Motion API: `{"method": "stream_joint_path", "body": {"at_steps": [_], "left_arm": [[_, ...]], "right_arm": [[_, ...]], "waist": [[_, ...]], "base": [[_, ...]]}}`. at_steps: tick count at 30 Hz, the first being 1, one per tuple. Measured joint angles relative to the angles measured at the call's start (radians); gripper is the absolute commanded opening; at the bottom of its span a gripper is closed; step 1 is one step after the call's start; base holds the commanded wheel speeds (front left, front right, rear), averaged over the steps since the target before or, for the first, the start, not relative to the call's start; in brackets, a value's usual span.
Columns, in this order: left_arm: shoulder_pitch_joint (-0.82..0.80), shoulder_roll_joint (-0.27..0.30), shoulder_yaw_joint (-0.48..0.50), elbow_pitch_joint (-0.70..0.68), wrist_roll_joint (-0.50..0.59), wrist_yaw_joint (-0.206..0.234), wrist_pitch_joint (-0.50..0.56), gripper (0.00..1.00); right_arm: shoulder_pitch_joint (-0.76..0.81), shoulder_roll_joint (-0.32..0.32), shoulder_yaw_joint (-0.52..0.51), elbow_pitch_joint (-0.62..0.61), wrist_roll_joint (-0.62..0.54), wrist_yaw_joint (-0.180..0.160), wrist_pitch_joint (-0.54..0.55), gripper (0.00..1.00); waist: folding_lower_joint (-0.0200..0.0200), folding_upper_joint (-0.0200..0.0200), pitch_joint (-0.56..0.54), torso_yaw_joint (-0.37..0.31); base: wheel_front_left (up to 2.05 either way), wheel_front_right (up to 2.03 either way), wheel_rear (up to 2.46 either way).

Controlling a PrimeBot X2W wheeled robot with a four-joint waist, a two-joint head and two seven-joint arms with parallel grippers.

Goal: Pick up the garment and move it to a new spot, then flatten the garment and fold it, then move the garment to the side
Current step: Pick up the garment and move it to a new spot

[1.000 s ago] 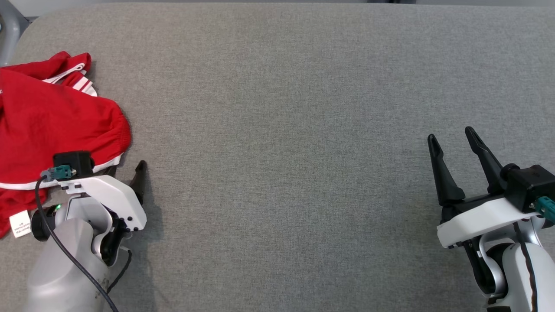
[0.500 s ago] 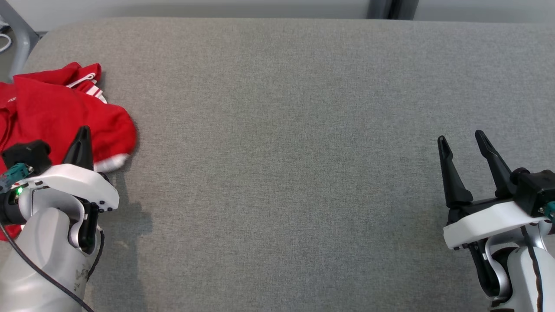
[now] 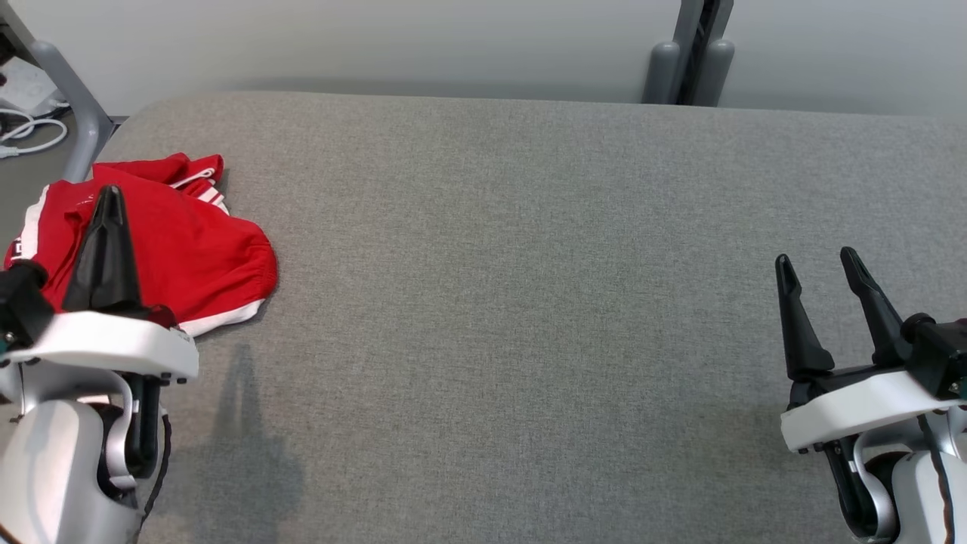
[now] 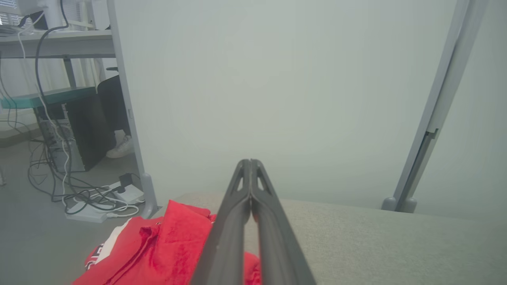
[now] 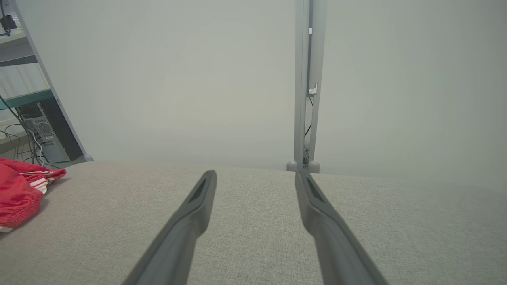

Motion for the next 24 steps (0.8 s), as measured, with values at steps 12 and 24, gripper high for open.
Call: {"method": "stream_joint_path", "body": {"at_steps": [12,24], "left_arm": [[0.232,-0.025,0.001,-0.305,0.024,0.128,0.055,1.00],[0.387,-0.035,-0.026,-0.228,0.032,0.127,-0.010,1.00]], "right_arm": [[0.036,0.012,0.016,-0.010,0.006,0.000,0.000,1.00],[0.123,0.021,0.033,-0.023,0.010,0.000,0.007,1.00]], "waist": [[0.0000,0.0000,-0.060,0.010],[0.0000,0.0000,-0.154,0.043]], "base": [[0.00,0.00,0.00],[0.00,0.00,0.00]]}}
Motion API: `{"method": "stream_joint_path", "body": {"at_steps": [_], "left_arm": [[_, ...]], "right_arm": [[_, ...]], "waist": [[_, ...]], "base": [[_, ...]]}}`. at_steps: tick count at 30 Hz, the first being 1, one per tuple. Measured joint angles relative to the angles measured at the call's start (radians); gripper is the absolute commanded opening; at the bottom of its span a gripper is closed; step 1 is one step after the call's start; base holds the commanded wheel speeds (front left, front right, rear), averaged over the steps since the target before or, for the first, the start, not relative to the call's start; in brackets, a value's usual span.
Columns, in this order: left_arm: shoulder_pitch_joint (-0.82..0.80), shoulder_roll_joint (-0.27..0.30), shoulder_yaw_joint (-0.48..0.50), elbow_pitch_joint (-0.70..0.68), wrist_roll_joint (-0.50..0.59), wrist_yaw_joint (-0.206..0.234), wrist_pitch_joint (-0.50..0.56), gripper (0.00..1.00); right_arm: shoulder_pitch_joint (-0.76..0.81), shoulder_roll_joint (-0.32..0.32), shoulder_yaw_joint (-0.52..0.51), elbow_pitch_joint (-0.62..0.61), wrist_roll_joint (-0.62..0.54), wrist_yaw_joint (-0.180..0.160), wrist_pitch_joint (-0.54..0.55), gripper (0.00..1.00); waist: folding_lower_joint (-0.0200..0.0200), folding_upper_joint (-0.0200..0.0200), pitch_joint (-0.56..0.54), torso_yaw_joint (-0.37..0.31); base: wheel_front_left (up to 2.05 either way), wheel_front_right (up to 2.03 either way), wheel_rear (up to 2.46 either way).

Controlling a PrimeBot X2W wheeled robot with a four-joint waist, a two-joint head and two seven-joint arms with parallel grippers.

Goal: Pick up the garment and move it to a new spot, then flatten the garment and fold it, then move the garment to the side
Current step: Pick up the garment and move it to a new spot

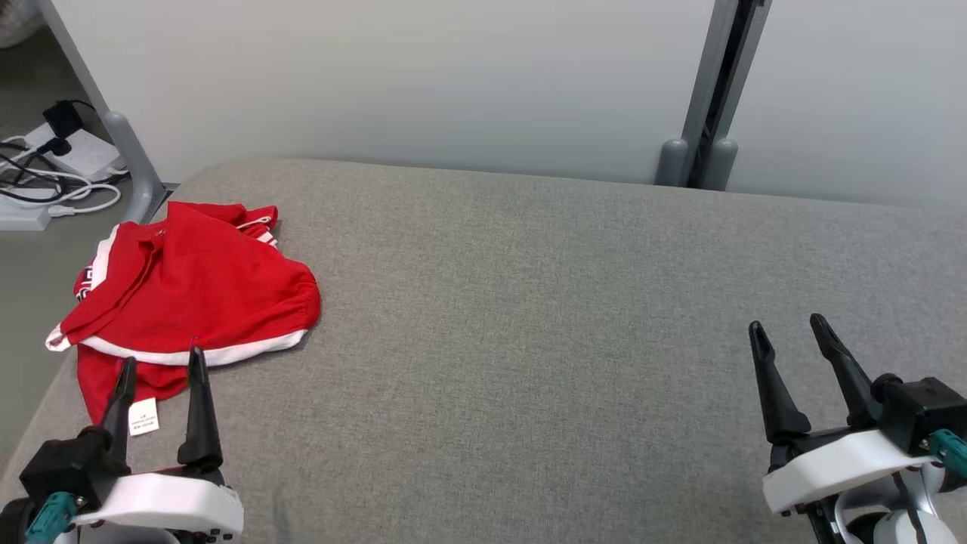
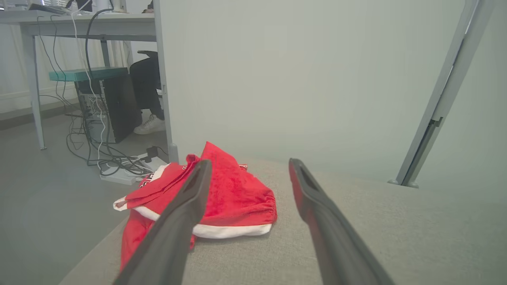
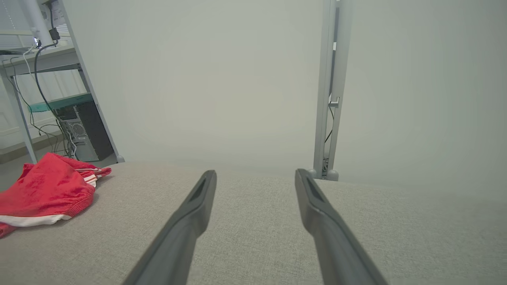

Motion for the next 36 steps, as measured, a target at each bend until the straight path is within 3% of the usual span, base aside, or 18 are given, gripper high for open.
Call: {"method": "stream_joint_path", "body": {"at_steps": [22,27,32,36], "left_arm": [[-0.014,0.004,-0.009,0.019,-0.006,0.002,-0.001,1.00],[-0.092,0.007,0.003,0.003,-0.019,-0.002,-0.013,1.00],[-0.236,0.032,-0.003,0.065,-0.039,-0.047,0.034,1.00],[-0.329,0.026,-0.020,0.190,-0.092,-0.109,0.077,1.00]], "right_arm": [[0.016,0.005,-0.008,-0.019,0.001,0.000,0.012,1.00],[0.001,0.002,0.003,-0.040,-0.005,0.000,0.024,1.00],[-0.052,-0.018,0.030,-0.065,-0.013,0.000,0.044,1.00],[-0.095,-0.031,0.050,-0.072,-0.016,0.000,0.049,1.00]], "waist": [[0.0000,0.0000,0.000,0.007],[0.0000,0.0000,0.032,0.003],[0.0000,0.0000,0.095,-0.013],[0.0000,0.0000,0.161,-0.033]], "base": [[0.00,0.00,0.00],[0.00,0.00,0.00],[0.00,0.00,0.00],[0.00,0.00,0.00]]}}
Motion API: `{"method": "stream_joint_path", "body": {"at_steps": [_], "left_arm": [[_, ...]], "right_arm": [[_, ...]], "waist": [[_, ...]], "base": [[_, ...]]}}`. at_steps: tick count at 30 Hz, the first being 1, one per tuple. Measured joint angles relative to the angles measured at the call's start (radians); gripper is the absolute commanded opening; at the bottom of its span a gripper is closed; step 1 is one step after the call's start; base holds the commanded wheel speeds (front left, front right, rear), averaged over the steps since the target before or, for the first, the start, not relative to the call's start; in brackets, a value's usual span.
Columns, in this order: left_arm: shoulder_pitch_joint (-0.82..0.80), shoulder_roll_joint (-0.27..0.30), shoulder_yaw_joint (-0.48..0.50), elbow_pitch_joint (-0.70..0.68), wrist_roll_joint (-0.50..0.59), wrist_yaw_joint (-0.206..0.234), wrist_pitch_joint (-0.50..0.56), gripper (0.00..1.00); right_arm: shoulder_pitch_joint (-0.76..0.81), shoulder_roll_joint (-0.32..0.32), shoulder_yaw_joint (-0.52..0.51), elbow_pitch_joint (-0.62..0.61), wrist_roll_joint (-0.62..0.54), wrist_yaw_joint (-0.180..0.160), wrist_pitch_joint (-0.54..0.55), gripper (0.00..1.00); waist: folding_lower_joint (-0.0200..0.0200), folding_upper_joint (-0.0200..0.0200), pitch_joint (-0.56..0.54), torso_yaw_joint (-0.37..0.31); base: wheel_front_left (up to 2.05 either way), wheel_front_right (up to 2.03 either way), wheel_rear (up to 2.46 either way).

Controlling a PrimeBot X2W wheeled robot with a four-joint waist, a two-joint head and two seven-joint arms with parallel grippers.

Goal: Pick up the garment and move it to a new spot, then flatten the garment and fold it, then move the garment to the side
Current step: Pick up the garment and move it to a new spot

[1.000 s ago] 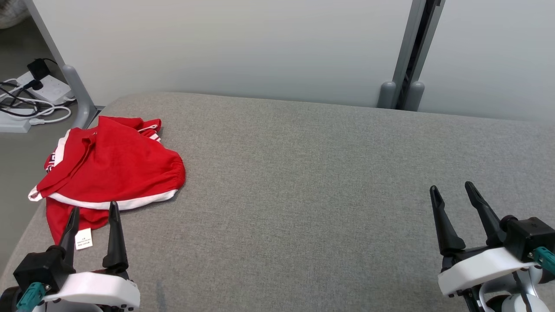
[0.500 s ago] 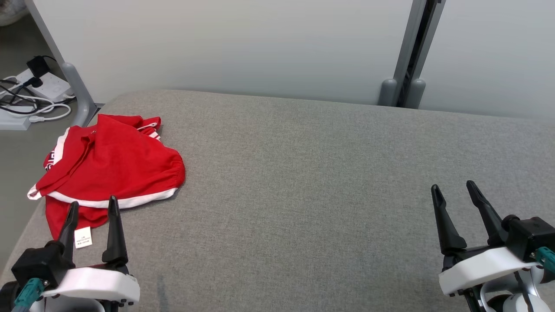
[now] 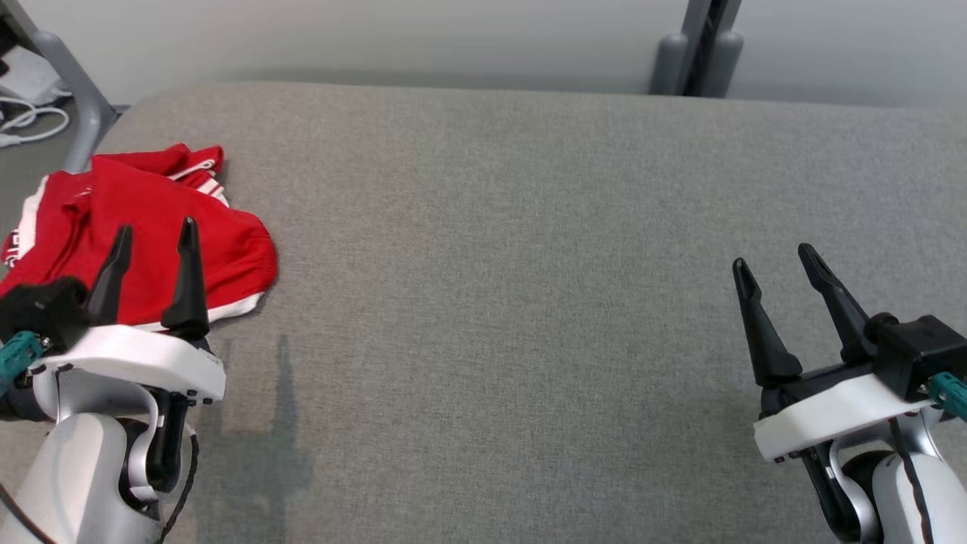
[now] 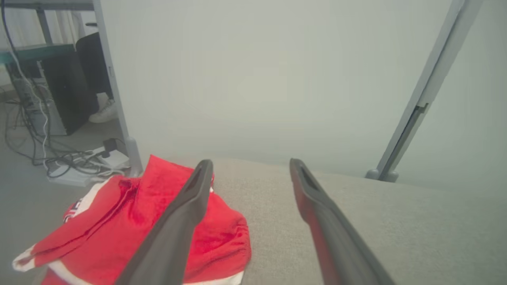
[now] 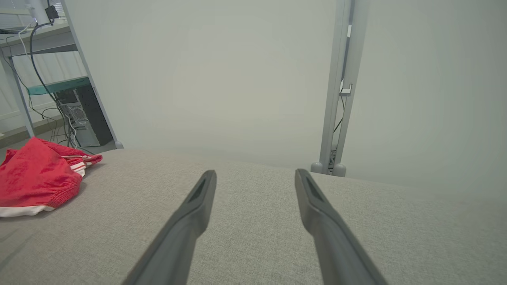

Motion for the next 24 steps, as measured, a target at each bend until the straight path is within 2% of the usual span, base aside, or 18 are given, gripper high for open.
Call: {"method": "stream_joint_path", "body": {"at_steps": [13,19,20,21,22,24], "left_arm": [[-0.245,-0.011,-0.025,0.519,-0.062,-0.134,0.038,1.00],[-0.334,-0.001,-0.029,0.700,-0.076,-0.162,0.068,1.00],[-0.351,0.000,-0.030,0.719,-0.078,-0.169,0.069,0.93],[-0.364,0.002,-0.033,0.739,-0.077,-0.173,0.071,0.42],[-0.376,0.003,-0.035,0.757,-0.077,-0.174,0.075,0.00],[-0.393,0.005,-0.040,0.780,-0.075,-0.181,0.068,0.00]], "right_arm": [[-0.091,-0.009,0.017,-0.001,-0.013,0.000,-0.002,1.00],[-0.114,-0.017,0.015,-0.001,-0.014,0.000,-0.003,1.00],[-0.119,-0.018,0.015,-0.001,-0.014,0.000,-0.003,1.00],[-0.120,-0.018,0.015,-0.001,-0.014,0.000,-0.003,1.00],[-0.121,-0.018,0.014,-0.001,-0.014,0.000,-0.003,1.00],[-0.124,-0.018,0.014,0.000,-0.015,0.000,-0.003,1.00]], "waist": [[0.0001,0.0000,0.202,-0.077],[0.0000,0.0000,0.241,-0.098],[0.0000,0.0000,0.246,-0.098],[0.0000,0.0000,0.248,-0.099],[0.0000,0.0000,0.251,-0.099],[0.0000,0.0000,0.252,-0.098]], "base": [[0.00,0.00,0.00],[0.00,0.00,0.00],[0.00,0.00,0.00],[0.00,0.00,0.00],[0.00,0.00,0.00],[0.00,0.00,0.00]]}}
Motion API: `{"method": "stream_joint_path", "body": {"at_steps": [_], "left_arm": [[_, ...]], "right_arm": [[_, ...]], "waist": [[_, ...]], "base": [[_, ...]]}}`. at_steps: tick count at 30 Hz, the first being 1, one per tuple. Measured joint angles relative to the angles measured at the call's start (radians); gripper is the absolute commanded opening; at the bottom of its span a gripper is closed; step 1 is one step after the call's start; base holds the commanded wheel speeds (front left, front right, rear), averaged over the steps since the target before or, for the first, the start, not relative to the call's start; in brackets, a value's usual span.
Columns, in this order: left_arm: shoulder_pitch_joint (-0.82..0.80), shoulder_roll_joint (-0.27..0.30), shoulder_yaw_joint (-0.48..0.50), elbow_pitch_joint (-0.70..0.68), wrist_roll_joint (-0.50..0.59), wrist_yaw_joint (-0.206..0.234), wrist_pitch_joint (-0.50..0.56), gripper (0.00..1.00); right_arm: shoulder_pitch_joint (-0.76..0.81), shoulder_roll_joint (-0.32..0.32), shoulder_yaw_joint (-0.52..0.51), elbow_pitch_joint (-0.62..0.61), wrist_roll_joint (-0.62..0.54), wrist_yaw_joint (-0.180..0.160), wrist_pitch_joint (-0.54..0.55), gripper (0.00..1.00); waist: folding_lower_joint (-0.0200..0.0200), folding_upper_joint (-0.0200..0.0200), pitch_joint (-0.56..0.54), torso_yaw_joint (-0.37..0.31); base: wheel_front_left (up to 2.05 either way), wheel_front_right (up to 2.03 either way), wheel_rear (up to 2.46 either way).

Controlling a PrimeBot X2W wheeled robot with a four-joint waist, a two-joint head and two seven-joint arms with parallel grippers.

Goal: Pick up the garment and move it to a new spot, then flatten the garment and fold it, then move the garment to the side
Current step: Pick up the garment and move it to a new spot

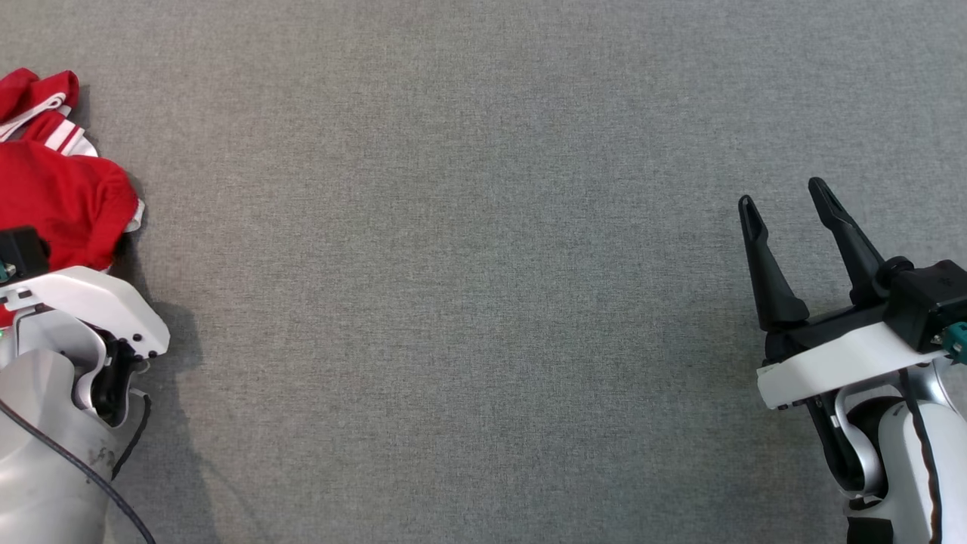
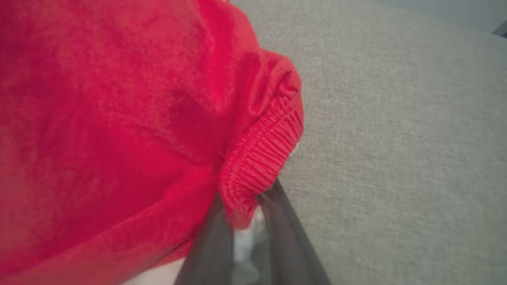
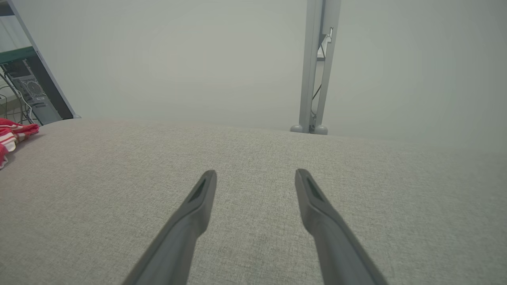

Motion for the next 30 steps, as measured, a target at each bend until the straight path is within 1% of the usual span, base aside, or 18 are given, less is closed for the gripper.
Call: {"method": "stream_joint_path", "body": {"at_steps": [2,5,9,11,12,18,24,25,28,30], "left_arm": [[-0.006,0.004,-0.005,0.010,0.009,-0.010,-0.035,0.00],[-0.010,0.001,-0.001,0.002,0.013,-0.010,-0.114,0.00],[-0.015,0.017,0.016,-0.058,0.018,-0.007,-0.203,0.00],[-0.010,0.030,0.026,-0.112,0.027,0.008,-0.227,0.00],[0.007,0.038,0.035,-0.184,0.038,0.029,-0.240,0.00],[0.123,0.065,0.045,-0.459,0.074,0.120,-0.238,0.00],[0.281,0.086,0.044,-0.806,0.103,0.223,-0.161,0.00],[0.281,0.086,0.044,-0.806,0.103,0.223,-0.161,0.00],[0.369,0.088,0.030,-0.979,0.123,0.277,-0.112,0.00],[0.424,0.084,0.011,-1.079,0.133,0.301,-0.082,0.00]], "right_arm": [[-0.004,0.001,-0.001,0.003,0.000,0.000,-0.001,1.00],[-0.004,0.002,-0.011,0.011,0.000,0.000,-0.006,1.00],[0.001,0.007,-0.023,0.020,0.000,0.000,-0.018,1.00],[0.008,0.009,-0.028,0.026,0.001,0.000,-0.021,1.00],[0.014,0.010,-0.033,0.030,0.003,0.000,-0.025,1.00],[0.030,0.015,-0.035,0.033,0.010,0.000,-0.027,1.00],[0.059,0.024,-0.049,0.030,0.019,0.000,-0.033,1.00],[0.059,0.024,-0.049,0.030,0.019,0.000,-0.033,1.00],[0.074,0.030,-0.061,0.029,0.020,0.000,-0.035,1.00],[0.082,0.036,-0.066,0.022,0.020,0.000,-0.035,1.00]], "waist": [[0.0000,0.0000,-0.003,0.000],[0.0000,0.0000,-0.018,0.003],[0.0000,0.0000,-0.053,0.008],[0.0000,0.0000,-0.074,0.010],[0.0000,0.0000,-0.098,0.013],[0.0000,0.0000,-0.165,0.018],[0.0000,0.0000,-0.215,0.016],[0.0000,0.0000,-0.215,0.016],[0.0000,0.0000,-0.233,0.007],[0.0000,0.0000,-0.241,-0.004]], "base": [[0.00,0.00,0.00],[0.00,0.00,0.00],[0.00,0.00,0.00],[0.00,0.00,0.00],[0.00,0.00,0.00],[0.00,0.00,0.00],[0.00,0.00,0.00],[0.00,0.00,0.00],[0.00,0.00,0.00],[0.00,0.00,0.00]]}}
